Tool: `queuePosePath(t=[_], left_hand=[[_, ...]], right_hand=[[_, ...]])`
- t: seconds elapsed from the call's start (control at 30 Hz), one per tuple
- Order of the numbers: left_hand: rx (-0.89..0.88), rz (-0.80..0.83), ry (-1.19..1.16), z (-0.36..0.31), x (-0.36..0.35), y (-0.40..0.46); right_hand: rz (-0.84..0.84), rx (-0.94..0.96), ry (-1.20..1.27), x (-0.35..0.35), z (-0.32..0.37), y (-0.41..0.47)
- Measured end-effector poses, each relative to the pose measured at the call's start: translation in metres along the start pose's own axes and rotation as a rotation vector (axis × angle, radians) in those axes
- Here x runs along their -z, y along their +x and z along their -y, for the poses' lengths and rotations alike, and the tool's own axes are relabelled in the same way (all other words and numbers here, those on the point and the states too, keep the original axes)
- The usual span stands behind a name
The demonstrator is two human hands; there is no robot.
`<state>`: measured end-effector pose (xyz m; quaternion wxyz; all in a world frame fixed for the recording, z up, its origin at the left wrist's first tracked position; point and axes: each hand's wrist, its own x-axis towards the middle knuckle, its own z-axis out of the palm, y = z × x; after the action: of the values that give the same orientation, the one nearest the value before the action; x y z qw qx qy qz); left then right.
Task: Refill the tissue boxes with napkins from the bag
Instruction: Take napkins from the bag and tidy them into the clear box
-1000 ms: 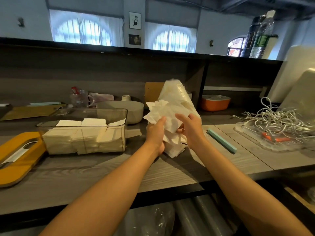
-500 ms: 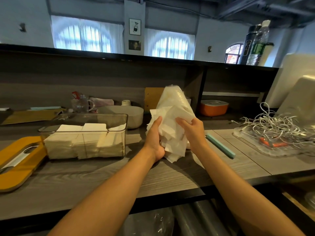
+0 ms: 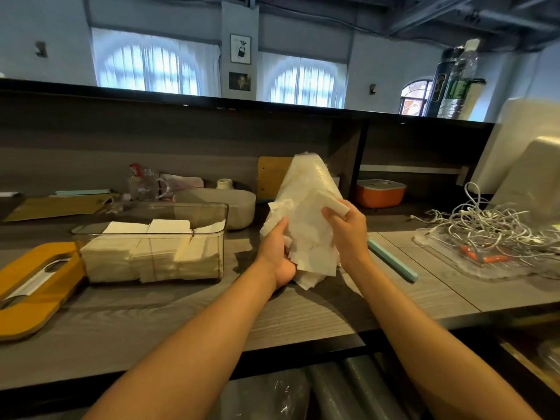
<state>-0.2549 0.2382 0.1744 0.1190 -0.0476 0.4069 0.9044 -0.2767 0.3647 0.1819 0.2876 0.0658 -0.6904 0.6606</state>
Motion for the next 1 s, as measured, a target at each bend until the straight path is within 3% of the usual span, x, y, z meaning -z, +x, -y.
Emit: queuePosePath(t=[0.17,0.37,0.5,0.63,0.73,0.9,1.0], left_hand=[[0.002,0.013,0.006,0.000,0.000,0.000],[0.032,0.051,0.100,0.003,0.001,0.002],[0.042,0.026,0.065,0.001,0.001,0.002],[0.029,0.013,-0.001,0.000,0.001,0.003],[-0.019,0.028,0.009,0.000,0.002,0.004],[-0.024,0.072,0.123,0.005,0.008,0.012],[-0.034,0.105,0.128,0.007,0.004,0.010]], right_hand=[[-0.062,-0.143,0.195,0.006,0.004,0.003],[0.005,-0.188,0.090,0.004,0.002,0.003],[-0.065,-0.202,0.146,0.005,0.004,0.003],[-0.201,-0.204,0.385,0.018,0.008,0.006],[-0.181,-0.240,0.585,0.029,0.012,0.009],[-0.003,-0.187,0.375,0.015,0.014,0.004],[-0.019,-0.202,0.219,0.001,0.007,0.002]])
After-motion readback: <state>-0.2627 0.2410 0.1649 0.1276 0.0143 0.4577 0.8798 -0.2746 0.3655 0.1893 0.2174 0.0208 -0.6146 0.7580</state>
